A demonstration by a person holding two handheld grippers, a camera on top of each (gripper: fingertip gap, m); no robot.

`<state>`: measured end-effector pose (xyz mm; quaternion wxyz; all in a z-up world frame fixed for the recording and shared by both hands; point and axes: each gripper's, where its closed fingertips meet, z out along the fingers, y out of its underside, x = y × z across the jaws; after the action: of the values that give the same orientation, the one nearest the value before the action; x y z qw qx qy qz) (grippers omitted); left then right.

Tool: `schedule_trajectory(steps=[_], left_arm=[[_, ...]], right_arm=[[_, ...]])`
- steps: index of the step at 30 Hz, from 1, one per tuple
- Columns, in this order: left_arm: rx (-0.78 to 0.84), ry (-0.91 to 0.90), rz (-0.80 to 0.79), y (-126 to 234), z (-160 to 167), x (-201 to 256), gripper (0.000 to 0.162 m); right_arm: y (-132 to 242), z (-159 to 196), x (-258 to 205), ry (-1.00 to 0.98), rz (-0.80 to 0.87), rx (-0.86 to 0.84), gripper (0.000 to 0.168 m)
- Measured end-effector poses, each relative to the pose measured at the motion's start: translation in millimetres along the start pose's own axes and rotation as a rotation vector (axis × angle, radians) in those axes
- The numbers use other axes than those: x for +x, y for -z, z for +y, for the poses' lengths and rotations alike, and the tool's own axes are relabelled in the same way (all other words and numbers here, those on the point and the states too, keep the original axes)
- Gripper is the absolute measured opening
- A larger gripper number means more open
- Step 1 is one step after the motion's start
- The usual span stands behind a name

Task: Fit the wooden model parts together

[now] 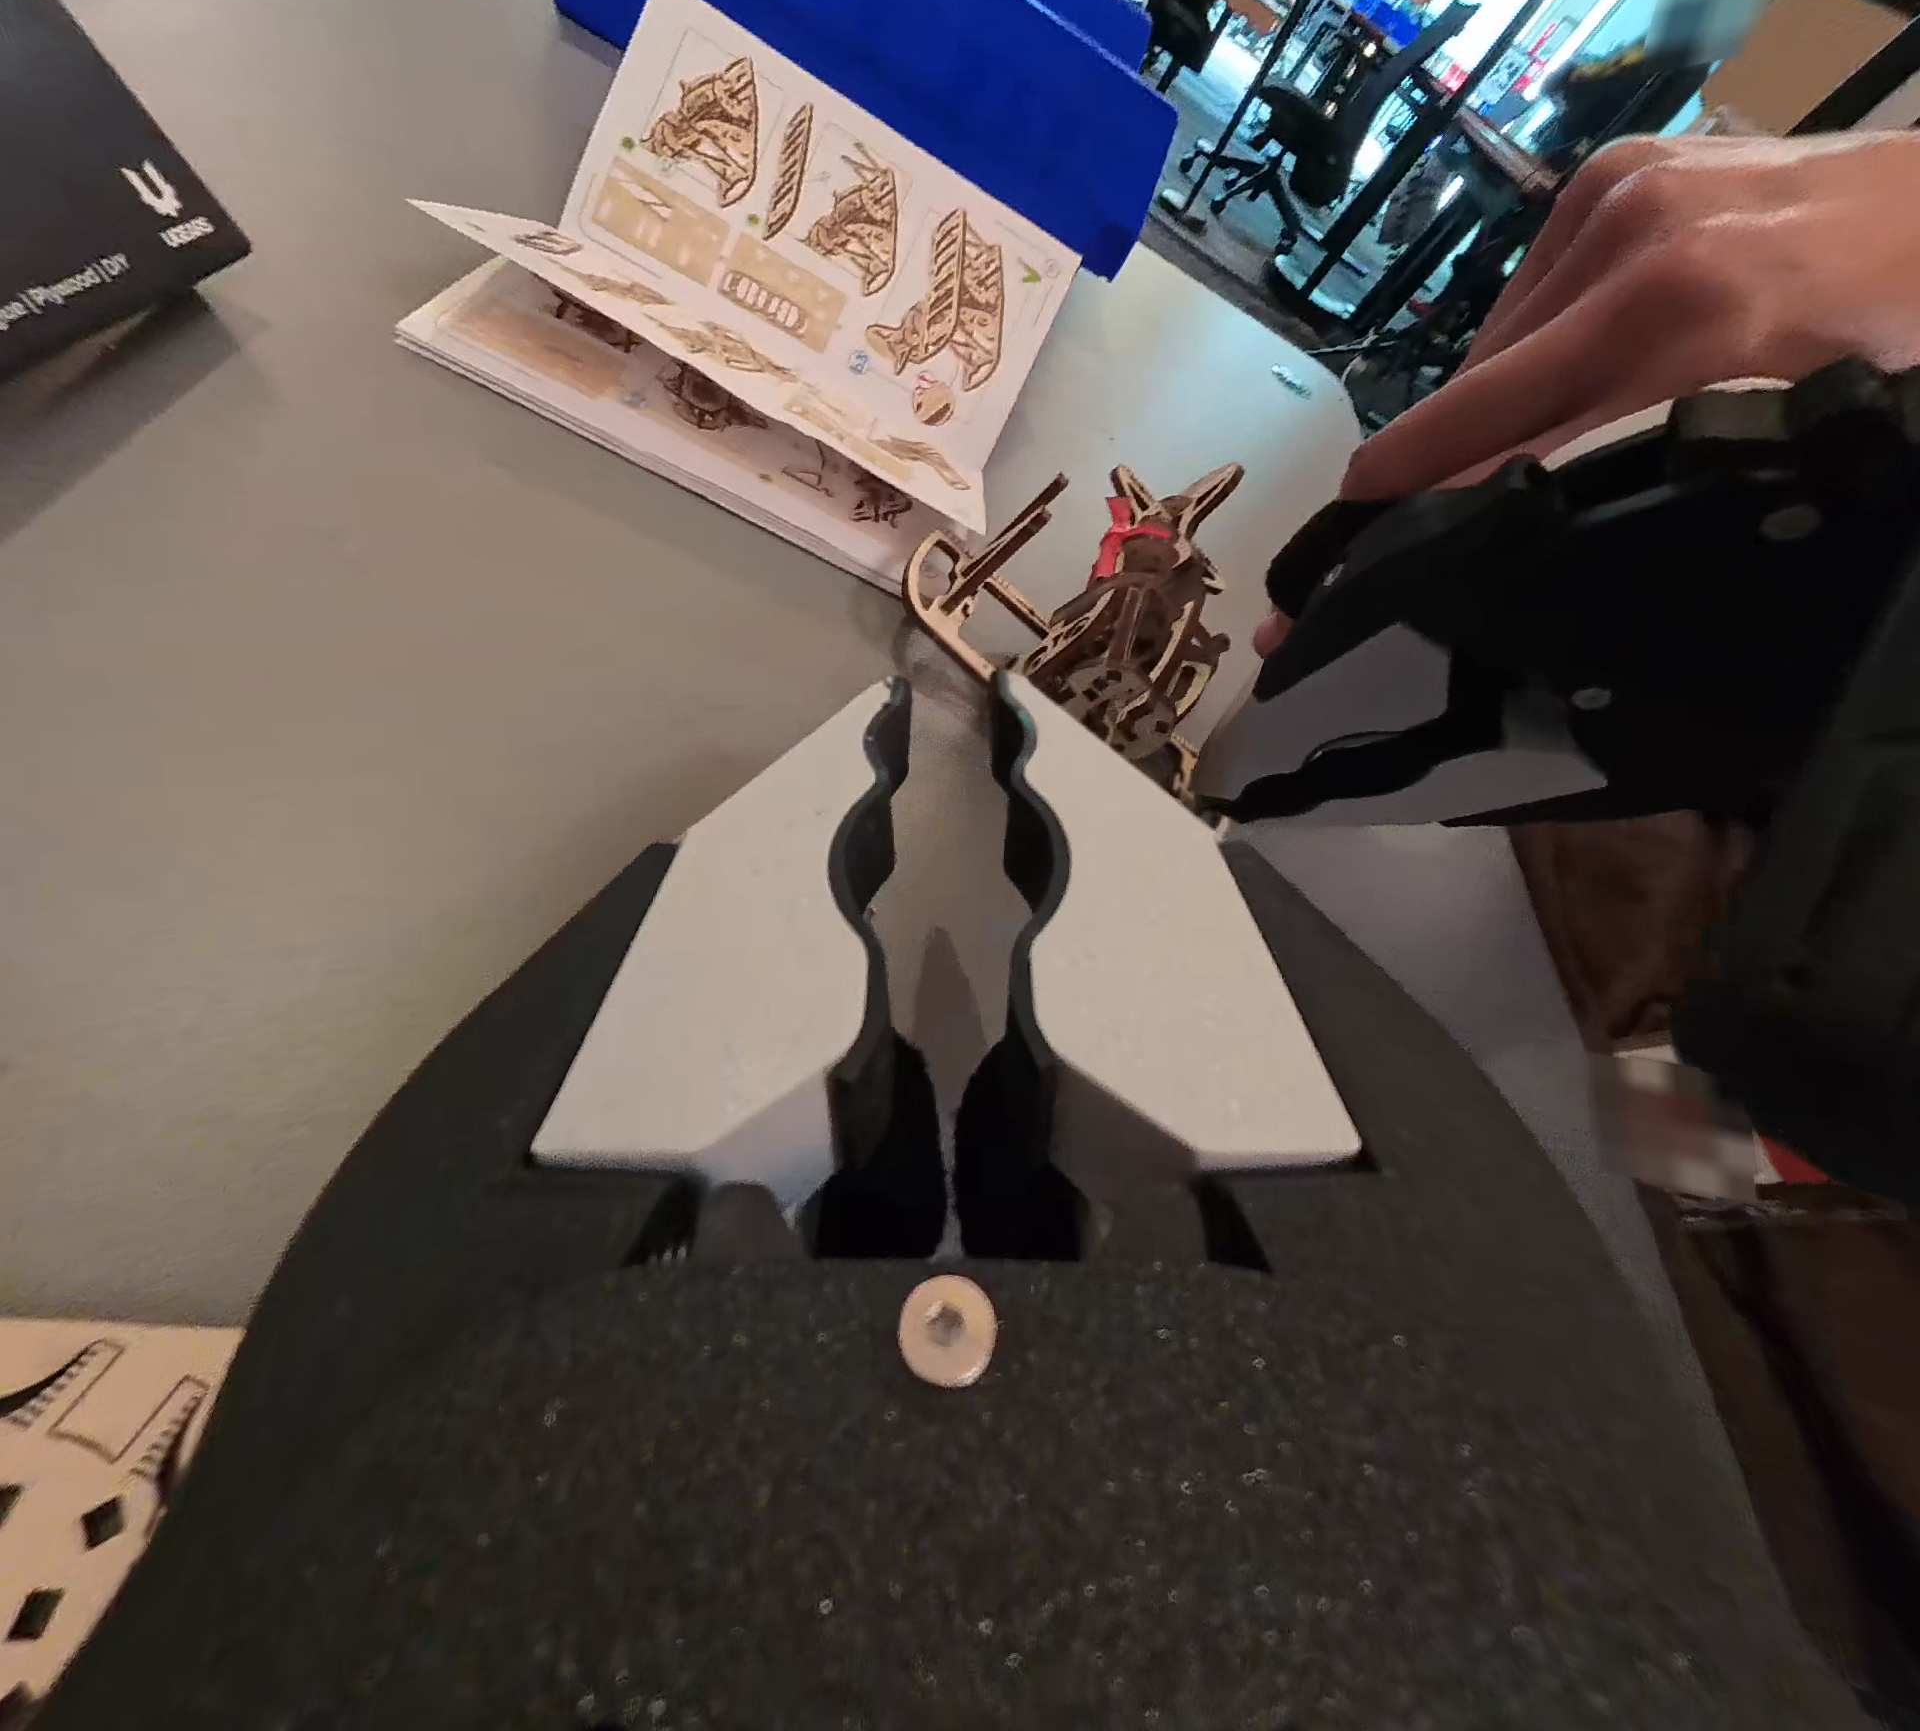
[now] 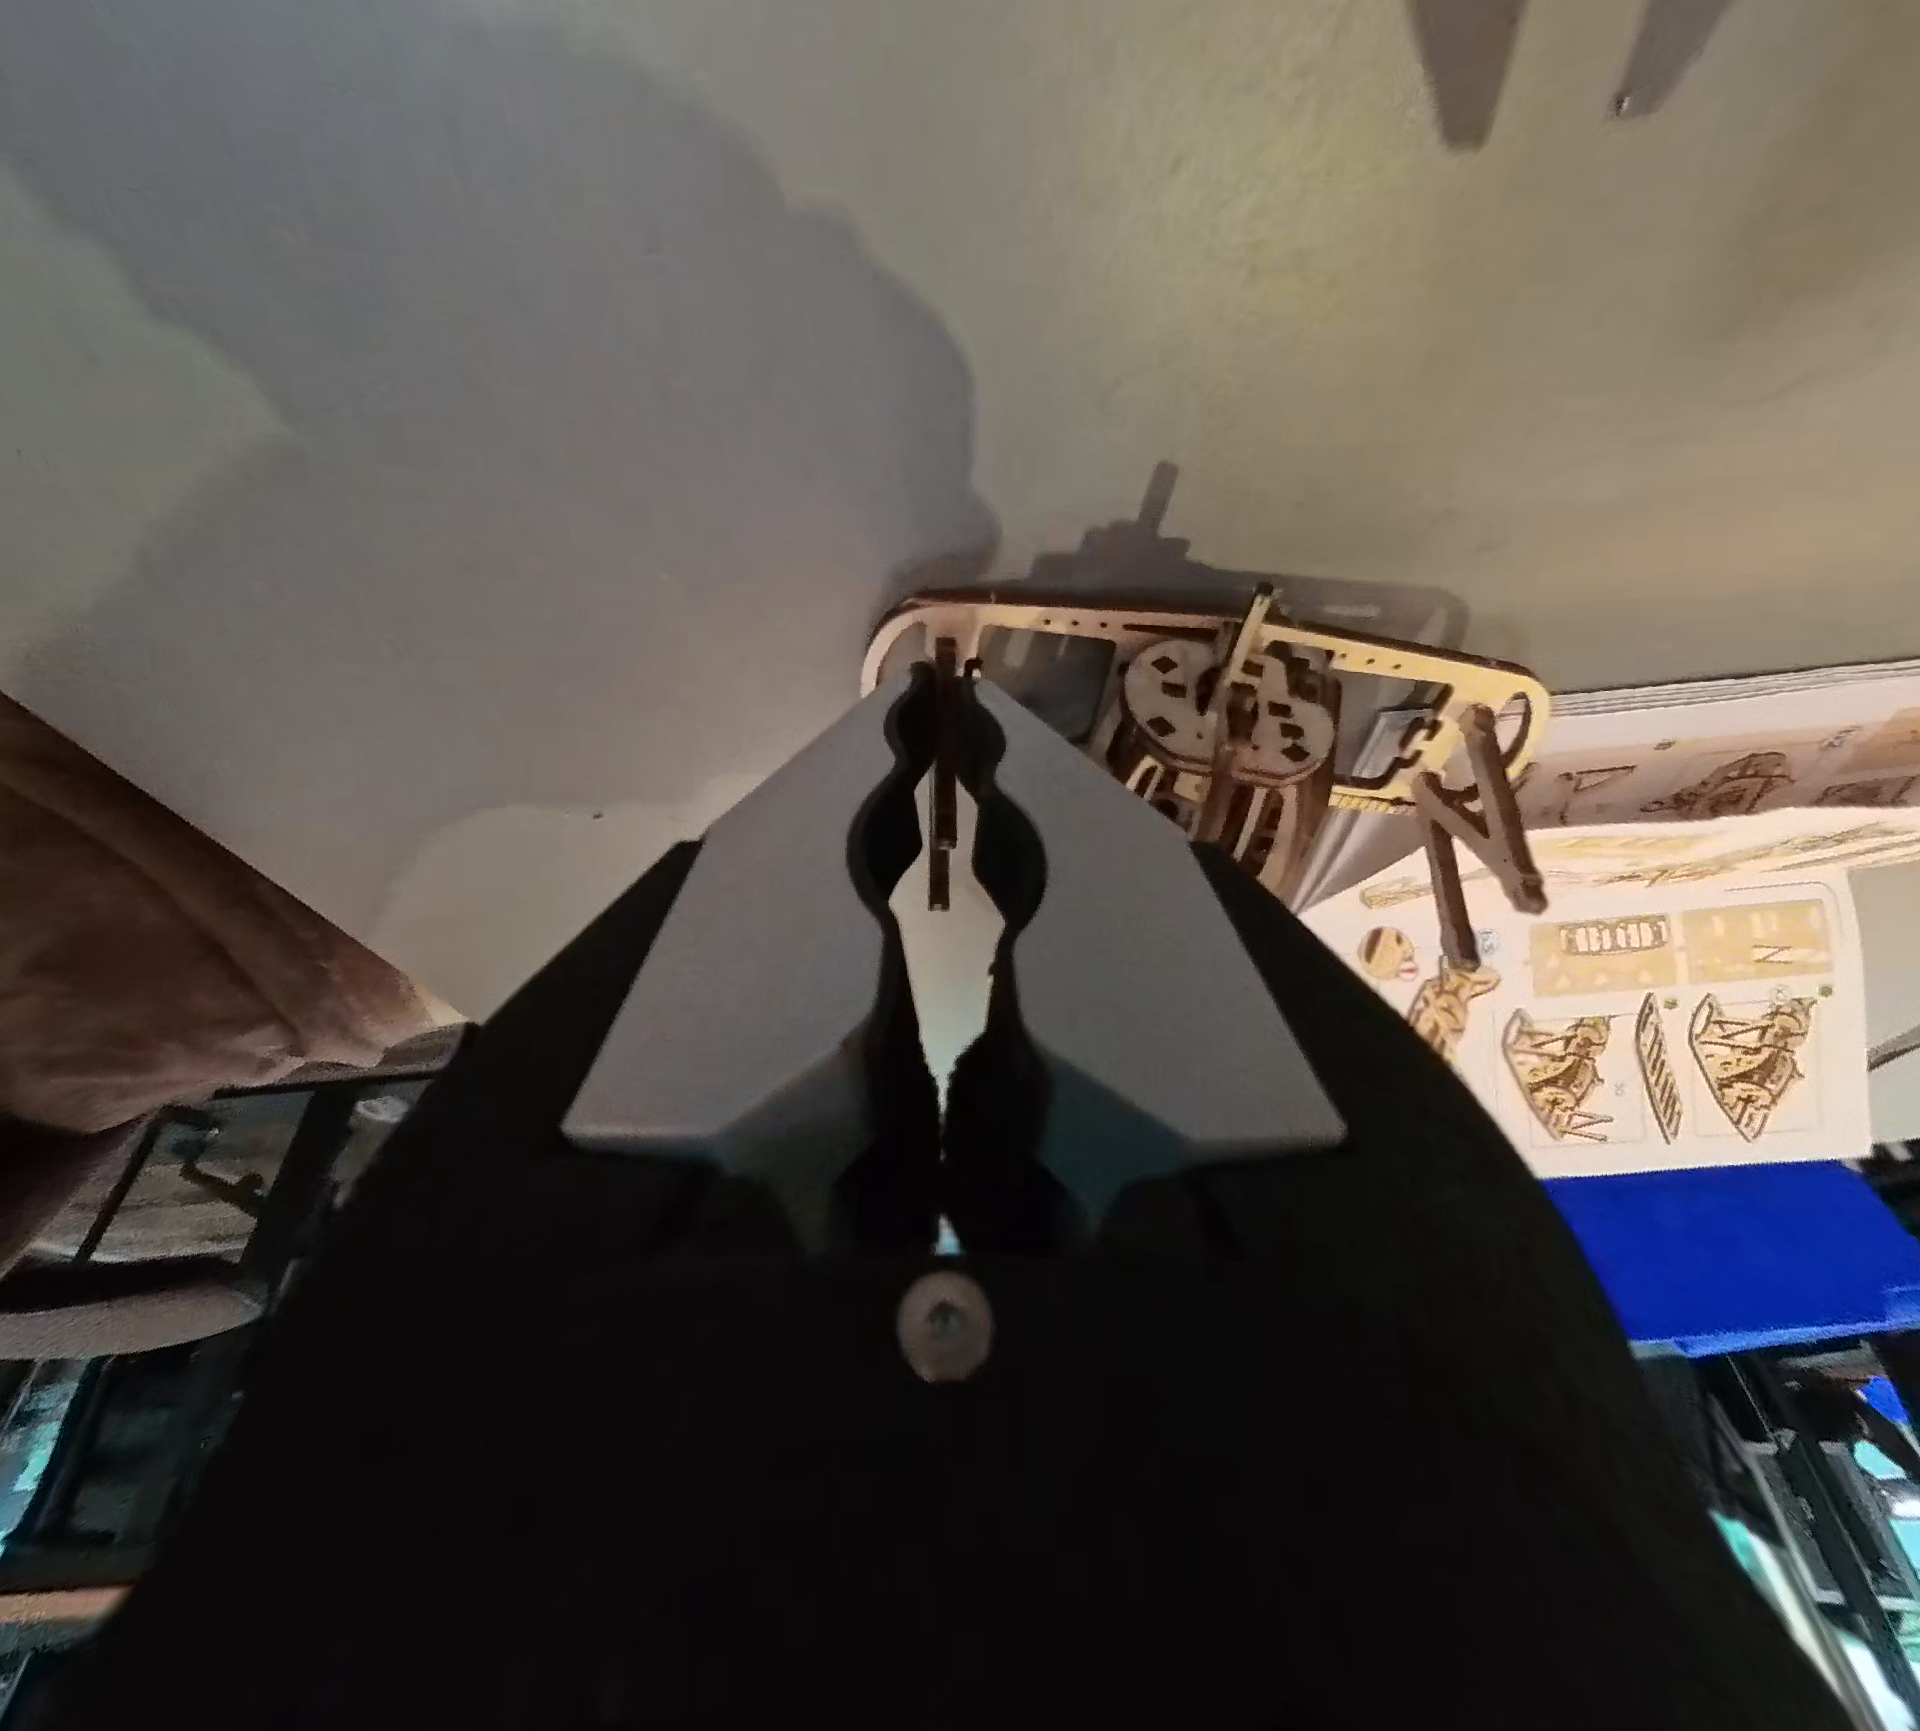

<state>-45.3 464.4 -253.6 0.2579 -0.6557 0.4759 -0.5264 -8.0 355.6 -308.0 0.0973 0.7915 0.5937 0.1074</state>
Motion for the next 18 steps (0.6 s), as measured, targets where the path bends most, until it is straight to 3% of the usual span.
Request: schedule_trajectory(steps=[13, 18], left_arm=[[-0.073, -0.086, -0.064, -8.0, 10.6, 1.2, 0.012], [-0.089, -0.101, -0.068, -8.9, 13.2, 2.2, 0.01]], right_arm=[[-3.9, 0.8, 0.8, 0.017, 0.046, -0.002, 0.0], [-2.3, -3.0, 0.4, 0.023, 0.014, 0.093, 0.001]])
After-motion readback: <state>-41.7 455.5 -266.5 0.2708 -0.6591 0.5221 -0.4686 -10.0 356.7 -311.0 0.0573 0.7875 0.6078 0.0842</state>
